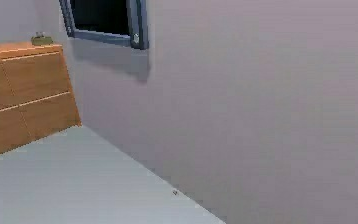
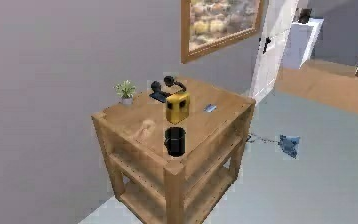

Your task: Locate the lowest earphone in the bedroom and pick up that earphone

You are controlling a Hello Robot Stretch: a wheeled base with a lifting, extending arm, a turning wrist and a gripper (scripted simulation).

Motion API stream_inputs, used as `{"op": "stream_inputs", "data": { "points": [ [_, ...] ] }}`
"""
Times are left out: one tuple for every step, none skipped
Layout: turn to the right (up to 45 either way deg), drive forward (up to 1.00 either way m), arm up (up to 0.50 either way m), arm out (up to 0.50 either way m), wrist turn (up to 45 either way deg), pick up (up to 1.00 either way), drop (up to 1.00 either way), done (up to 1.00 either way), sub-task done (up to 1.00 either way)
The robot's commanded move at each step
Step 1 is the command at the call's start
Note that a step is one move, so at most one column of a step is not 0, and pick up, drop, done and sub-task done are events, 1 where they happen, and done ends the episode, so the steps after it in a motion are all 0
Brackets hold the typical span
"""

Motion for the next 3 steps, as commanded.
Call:
{"op": "stream_inputs", "data": {
  "points": [
    [45.0,0.0,0.0,0.0,0.0,0.0,0.0,0.0,0.0],
    [45.0,0.0,0.0,0.0,0.0,0.0,0.0,0.0,0.0],
    [36.0,0.0,0.0,0.0,0.0,0.0,0.0,0.0,0.0]
  ]
}}
